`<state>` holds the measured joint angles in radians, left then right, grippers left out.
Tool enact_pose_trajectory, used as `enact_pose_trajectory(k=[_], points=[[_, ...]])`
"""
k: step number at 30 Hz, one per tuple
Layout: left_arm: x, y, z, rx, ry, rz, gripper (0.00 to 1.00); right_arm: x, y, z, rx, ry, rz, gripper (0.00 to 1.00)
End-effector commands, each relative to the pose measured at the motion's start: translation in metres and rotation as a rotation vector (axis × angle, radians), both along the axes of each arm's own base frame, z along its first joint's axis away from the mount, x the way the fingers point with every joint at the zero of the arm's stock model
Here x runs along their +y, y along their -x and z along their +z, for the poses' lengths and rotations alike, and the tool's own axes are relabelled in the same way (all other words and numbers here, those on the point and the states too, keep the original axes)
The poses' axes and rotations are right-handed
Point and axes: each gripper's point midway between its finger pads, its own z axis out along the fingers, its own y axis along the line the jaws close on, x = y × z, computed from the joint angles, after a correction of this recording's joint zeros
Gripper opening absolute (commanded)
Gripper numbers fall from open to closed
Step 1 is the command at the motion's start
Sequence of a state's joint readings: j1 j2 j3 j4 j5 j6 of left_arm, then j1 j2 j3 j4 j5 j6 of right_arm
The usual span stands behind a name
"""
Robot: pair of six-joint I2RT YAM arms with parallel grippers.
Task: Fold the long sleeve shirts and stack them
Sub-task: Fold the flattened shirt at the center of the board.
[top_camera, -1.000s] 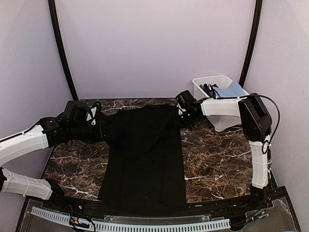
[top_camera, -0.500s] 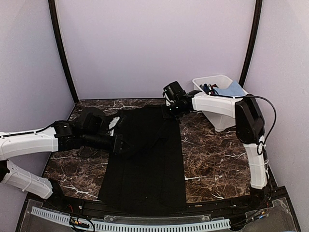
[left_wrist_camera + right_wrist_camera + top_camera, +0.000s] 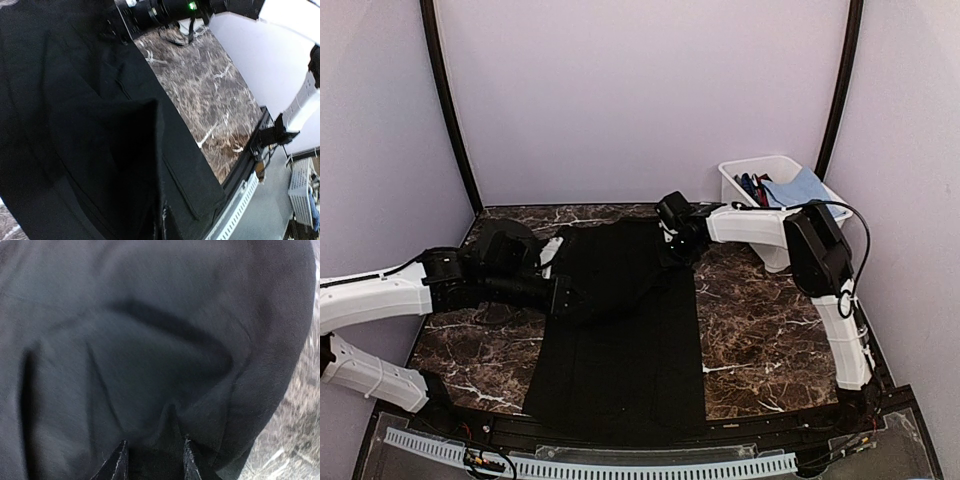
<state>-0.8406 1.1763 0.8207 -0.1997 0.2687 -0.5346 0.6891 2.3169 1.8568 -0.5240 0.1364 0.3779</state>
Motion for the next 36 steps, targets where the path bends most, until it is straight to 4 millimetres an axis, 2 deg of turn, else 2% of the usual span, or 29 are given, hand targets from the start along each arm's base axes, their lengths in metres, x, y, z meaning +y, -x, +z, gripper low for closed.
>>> enact_pose_trajectory(k=[1, 3, 5, 8, 12, 15, 16, 18, 22, 26, 30, 33, 36], points=[[0.039, -0.035, 0.055, -0.170, -0.018, 0.281, 0.00, -0.024, 0.004, 0.007, -0.007, 0.017, -0.050, 0.35], [0.060, -0.046, 0.069, -0.214, -0.039, 0.402, 0.00, -0.030, 0.006, 0.003, 0.003, 0.012, -0.056, 0.35], [0.072, -0.052, 0.083, -0.253, -0.039, 0.473, 0.00, -0.032, 0.005, 0.003, 0.012, 0.001, -0.059, 0.34], [0.074, -0.058, 0.098, -0.299, -0.017, 0.497, 0.00, -0.031, -0.001, 0.010, 0.002, -0.010, -0.060, 0.34], [0.043, -0.054, 0.100, -0.307, 0.008, 0.340, 0.00, -0.024, -0.008, 0.036, -0.036, -0.048, -0.053, 0.34], [0.012, -0.045, 0.089, -0.268, 0.033, 0.183, 0.00, -0.019, -0.009, 0.055, -0.058, -0.081, -0.044, 0.35], [-0.001, -0.037, 0.082, -0.237, 0.045, 0.103, 0.00, -0.018, -0.009, 0.059, -0.062, -0.091, -0.040, 0.35], [-0.015, -0.028, 0.074, -0.212, 0.054, 0.027, 0.00, -0.015, -0.005, 0.070, -0.070, -0.112, -0.027, 0.35], [-0.026, -0.030, 0.049, -0.163, 0.012, 0.007, 0.00, -0.008, 0.018, 0.094, -0.092, -0.136, 0.008, 0.38], [-0.035, -0.039, 0.029, -0.108, -0.016, 0.028, 0.00, -0.005, 0.058, 0.115, -0.106, -0.183, 0.056, 0.44], [-0.065, -0.026, 0.016, -0.037, 0.035, -0.108, 0.00, -0.023, 0.090, 0.125, -0.111, -0.202, 0.037, 0.46], [-0.089, -0.007, 0.013, -0.034, 0.042, -0.231, 0.00, -0.042, 0.110, 0.133, -0.118, -0.224, 0.012, 0.47], [-0.107, 0.007, -0.003, 0.004, 0.020, -0.308, 0.00, -0.053, 0.133, 0.127, -0.086, -0.243, 0.007, 0.47]])
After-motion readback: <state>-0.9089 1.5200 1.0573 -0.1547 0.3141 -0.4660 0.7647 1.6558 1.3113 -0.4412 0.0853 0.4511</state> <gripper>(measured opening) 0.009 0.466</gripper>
